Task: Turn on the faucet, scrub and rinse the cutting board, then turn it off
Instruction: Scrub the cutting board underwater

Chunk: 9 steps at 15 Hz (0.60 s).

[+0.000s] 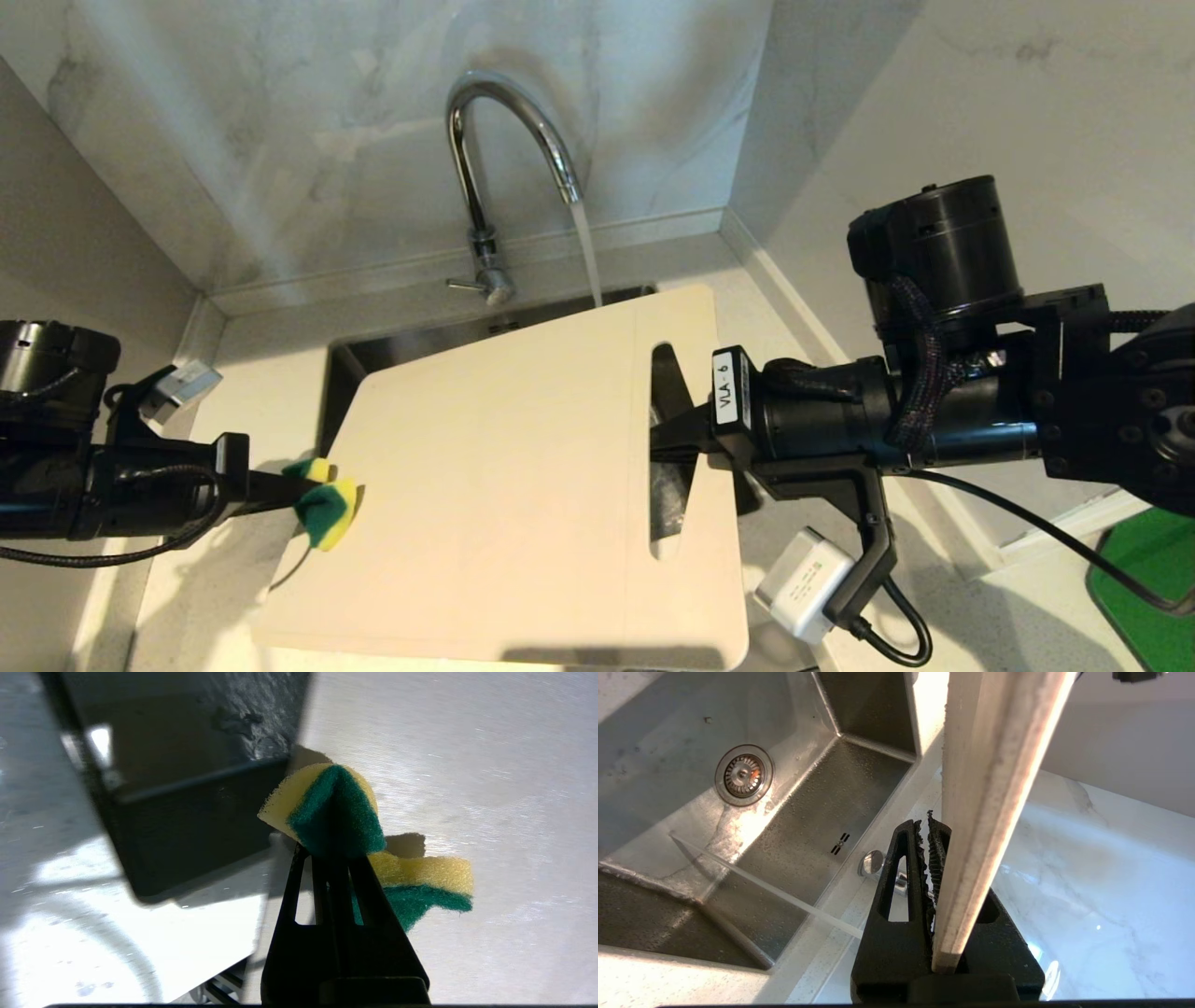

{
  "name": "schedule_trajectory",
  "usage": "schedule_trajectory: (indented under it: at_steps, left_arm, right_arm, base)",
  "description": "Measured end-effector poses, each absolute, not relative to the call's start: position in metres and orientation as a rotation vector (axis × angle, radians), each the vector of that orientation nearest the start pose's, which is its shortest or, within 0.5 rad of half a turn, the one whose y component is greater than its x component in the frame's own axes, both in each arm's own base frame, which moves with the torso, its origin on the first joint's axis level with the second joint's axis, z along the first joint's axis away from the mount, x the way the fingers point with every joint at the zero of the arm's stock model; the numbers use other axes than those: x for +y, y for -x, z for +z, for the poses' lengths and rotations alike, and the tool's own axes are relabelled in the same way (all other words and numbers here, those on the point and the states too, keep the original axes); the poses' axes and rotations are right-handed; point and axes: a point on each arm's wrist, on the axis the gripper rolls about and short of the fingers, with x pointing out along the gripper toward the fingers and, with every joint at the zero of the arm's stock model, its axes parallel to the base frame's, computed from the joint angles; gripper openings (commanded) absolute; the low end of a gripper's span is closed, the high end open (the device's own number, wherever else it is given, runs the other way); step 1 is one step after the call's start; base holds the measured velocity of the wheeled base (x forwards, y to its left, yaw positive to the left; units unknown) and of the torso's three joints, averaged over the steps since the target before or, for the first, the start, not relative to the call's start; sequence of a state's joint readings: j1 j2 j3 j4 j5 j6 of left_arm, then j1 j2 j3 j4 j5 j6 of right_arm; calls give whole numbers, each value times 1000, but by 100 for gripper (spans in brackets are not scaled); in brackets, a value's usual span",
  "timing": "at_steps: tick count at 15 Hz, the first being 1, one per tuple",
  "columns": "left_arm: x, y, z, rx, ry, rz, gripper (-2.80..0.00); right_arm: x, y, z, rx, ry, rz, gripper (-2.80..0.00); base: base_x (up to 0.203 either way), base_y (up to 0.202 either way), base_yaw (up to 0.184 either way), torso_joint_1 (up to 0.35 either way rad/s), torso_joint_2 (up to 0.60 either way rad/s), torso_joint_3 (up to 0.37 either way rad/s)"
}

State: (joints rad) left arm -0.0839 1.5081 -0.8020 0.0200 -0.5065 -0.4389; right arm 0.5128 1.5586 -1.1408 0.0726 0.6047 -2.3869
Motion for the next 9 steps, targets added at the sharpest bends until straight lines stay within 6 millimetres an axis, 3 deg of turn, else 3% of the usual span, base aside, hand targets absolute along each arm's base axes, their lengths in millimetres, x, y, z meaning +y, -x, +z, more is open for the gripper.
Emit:
schedule_trajectory:
  at_steps: [5, 9]
  left_arm:
    - [-4, -235, 174, 812, 577, -353, -280]
    - [4, -238, 194, 733, 578, -346, -280]
  right_arm:
    - [142, -230, 252, -1018, 2006, 1091, -280]
    - [140, -227, 252, -1020, 2006, 1090, -280]
  base:
    - [0, 0, 0, 0, 0, 0]
    - [0, 0, 0, 0, 0, 0]
